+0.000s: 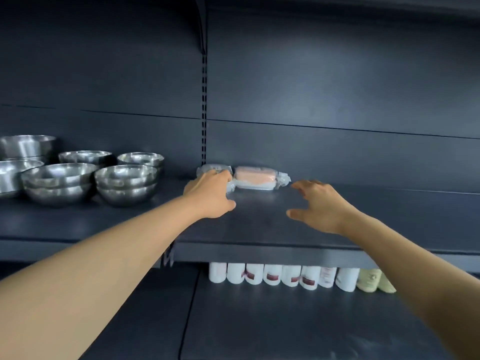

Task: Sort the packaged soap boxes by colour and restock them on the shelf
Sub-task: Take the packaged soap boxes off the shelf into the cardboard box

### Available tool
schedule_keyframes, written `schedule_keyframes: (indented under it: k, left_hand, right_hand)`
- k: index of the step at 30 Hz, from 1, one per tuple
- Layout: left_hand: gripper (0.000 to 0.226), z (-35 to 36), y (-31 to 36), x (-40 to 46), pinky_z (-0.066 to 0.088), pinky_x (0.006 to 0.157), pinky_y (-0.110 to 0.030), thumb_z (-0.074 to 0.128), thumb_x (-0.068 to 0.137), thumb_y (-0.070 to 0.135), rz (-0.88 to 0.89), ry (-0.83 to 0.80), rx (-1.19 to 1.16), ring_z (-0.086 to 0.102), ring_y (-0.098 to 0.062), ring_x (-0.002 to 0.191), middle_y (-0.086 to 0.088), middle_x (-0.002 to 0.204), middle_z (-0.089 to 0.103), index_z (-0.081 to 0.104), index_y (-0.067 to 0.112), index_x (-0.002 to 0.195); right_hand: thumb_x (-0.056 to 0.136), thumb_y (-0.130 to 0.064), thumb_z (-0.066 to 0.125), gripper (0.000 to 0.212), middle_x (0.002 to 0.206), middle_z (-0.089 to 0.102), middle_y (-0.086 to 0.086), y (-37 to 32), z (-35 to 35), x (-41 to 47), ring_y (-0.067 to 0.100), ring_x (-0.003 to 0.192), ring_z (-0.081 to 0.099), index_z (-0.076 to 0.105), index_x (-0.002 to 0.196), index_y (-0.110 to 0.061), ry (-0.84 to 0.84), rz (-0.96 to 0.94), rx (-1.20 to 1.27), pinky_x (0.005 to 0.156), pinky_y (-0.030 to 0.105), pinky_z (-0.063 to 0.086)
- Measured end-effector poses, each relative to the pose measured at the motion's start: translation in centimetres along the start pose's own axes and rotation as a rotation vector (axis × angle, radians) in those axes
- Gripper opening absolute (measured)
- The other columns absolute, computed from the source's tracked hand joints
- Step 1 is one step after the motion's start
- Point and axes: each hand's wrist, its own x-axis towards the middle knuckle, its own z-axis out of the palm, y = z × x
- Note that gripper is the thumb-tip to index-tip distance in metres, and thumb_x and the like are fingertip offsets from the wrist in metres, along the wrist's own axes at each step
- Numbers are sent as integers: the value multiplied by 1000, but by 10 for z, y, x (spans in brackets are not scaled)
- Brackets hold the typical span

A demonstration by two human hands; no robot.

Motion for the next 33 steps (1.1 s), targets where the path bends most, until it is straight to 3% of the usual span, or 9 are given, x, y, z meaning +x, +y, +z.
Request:
schedule_keyframes:
  k: [9, 12, 15, 20, 25, 28, 30, 33]
  left_hand:
    - [70, 32, -59, 130, 43, 98, -42, 69, 77, 37, 26, -57, -1, 45, -25, 124, -1, 137, 41, 37, 21, 137]
    - [76, 47, -70, 151, 39, 103, -40, 69, 76, 43, 74, -69, 16, 40, -23, 130, 0, 140, 40, 35, 20, 141]
    - [79, 57, -78, 159, 36, 106, -41, 67, 77, 48, 118, -52, 17, 34, -24, 134, 1, 143, 38, 33, 18, 143]
    - [75, 60, -79, 149, 39, 104, -39, 65, 81, 43, 155, -28, 59, 29, -23, 137, 0, 145, 38, 32, 16, 142]
    - [54, 40, -35, 122, 42, 76, -34, 51, 85, 61, 214, 96, 255, 57, -28, 108, -1, 118, 61, 51, 21, 121]
    - [36, 26, -15, 117, 38, 71, -32, 42, 94, 50, 221, 204, 182, 59, -28, 101, -2, 108, 64, 56, 22, 111]
    - [28, 19, -16, 121, 37, 74, -30, 49, 94, 31, 250, 123, 86, 55, -24, 109, 0, 122, 57, 54, 24, 121]
    - [60, 8, -25, 128, 39, 62, -12, 57, 85, 11, 298, -285, -163, 47, -11, 98, 7, 142, 39, 40, 31, 139]
  right_hand:
    - [90, -21, 56, 63, 140, 38, 11, -3, 47, 146, 31, 126, 41, 27, 145, -14, -43, 60, -82, 100, 42, 41]
    - [87, -20, 57, 72, 152, 27, 6, 2, 60, 180, 28, 138, 26, 20, 149, -16, -78, 21, -122, 109, 44, 32]
    - [86, -22, 59, 79, 158, 14, -2, 9, 72, 197, 22, 144, 12, 14, 151, -20, -168, 13, -173, 114, 47, 24]
    - [88, -29, 56, 77, 158, 12, -6, 12, 76, 178, 21, 144, 12, 12, 151, -25, -144, 26, -197, 116, 43, 20]
    - [83, -47, 60, 64, 135, 39, 5, 11, 45, 132, 27, 126, 37, 35, 135, -19, -27, 123, -386, 101, 40, 35]
    - [77, -61, 60, 66, 125, 44, 7, 14, 23, 116, 28, 121, 40, 43, 124, -18, 23, 249, -351, 97, 40, 37]
    - [72, -64, 63, 77, 130, 39, 8, 21, 17, 113, 29, 125, 35, 39, 129, -19, 45, 293, -268, 99, 42, 35]
    - [72, -63, 65, 94, 143, 29, 9, 34, 20, 119, 31, 135, 24, 24, 144, -20, -56, 332, -162, 108, 45, 31]
